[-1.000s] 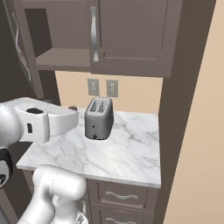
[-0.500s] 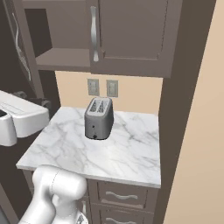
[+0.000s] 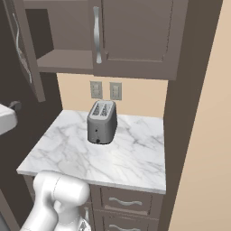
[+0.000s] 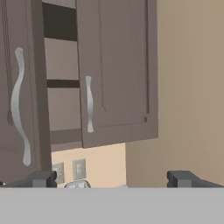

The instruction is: Close all open cabinet doors.

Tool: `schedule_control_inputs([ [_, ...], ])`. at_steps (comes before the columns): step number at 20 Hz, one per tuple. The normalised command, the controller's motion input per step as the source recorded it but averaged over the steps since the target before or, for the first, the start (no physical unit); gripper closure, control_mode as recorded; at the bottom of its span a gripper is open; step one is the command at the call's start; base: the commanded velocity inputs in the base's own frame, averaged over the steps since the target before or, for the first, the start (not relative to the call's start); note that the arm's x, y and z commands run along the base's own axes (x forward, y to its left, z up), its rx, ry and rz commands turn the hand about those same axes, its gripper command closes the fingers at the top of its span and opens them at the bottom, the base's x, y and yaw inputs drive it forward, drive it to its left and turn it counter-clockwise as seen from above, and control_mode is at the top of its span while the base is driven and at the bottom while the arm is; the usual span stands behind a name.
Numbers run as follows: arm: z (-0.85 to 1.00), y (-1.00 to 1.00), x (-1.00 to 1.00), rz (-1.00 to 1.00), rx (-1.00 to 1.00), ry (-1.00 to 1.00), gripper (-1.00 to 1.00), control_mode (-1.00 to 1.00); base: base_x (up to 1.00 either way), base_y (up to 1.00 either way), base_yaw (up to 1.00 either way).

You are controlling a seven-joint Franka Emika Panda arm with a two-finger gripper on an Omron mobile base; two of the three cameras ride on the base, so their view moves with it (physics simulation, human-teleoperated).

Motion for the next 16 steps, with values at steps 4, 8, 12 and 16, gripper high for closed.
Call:
schedule_control_inputs([
  [4,-0.38,0.52,0.0,0.0,0.0,-0.08,-1.0,-1.0,0.0,0.0,0.0],
  [8,-0.42,0.46,0.16,0.0,0.0,-0.04,-1.0,-1.0,0.0,0.0,0.0],
  [12,-0.43,0.24,0.48,0.02,0.0,-0.03,-1.0,-1.0,0.0,0.0,0.0],
  [16,-0.38,0.11,0.54,0.05,0.0,-0.07,-1.0,-1.0,0.0,0.0,0.0],
])
